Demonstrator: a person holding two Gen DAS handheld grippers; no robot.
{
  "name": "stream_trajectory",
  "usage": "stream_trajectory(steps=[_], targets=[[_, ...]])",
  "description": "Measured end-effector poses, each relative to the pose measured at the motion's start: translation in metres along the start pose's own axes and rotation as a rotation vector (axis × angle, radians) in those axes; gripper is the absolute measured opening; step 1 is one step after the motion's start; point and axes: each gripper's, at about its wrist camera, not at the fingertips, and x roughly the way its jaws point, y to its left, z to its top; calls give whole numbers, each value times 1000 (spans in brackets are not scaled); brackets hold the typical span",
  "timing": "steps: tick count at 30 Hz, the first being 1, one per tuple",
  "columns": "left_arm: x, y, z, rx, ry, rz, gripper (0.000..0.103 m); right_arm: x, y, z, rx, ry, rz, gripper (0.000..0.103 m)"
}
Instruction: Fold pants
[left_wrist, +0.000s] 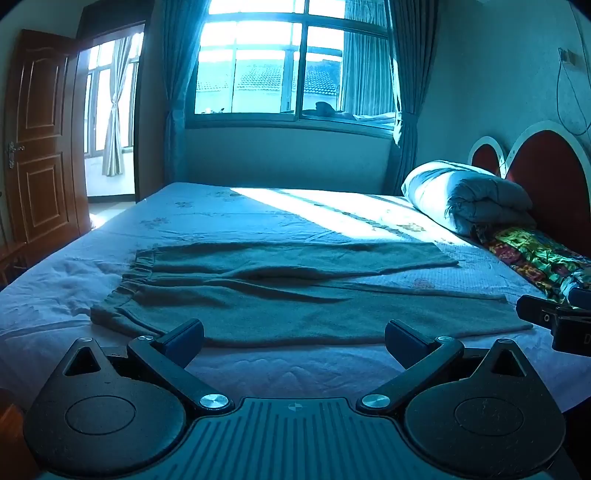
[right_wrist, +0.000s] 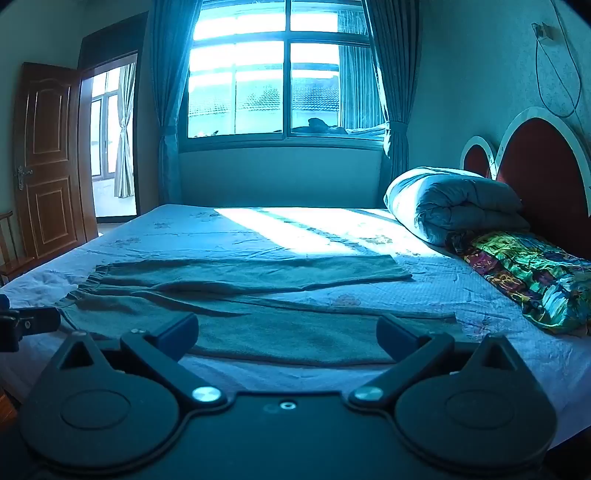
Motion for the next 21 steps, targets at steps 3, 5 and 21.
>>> stream_trajectory(steps=[3, 5, 21], targets=[[3, 1, -2, -16, 14, -11, 103, 0, -1, 0, 2, 2, -1, 97], [3, -1, -2, -15, 23, -10, 103, 0, 0, 0, -5, 0, -4, 97], [2, -1, -1, -10, 12, -15, 103, 3, 1, -2, -6, 15, -2, 97]])
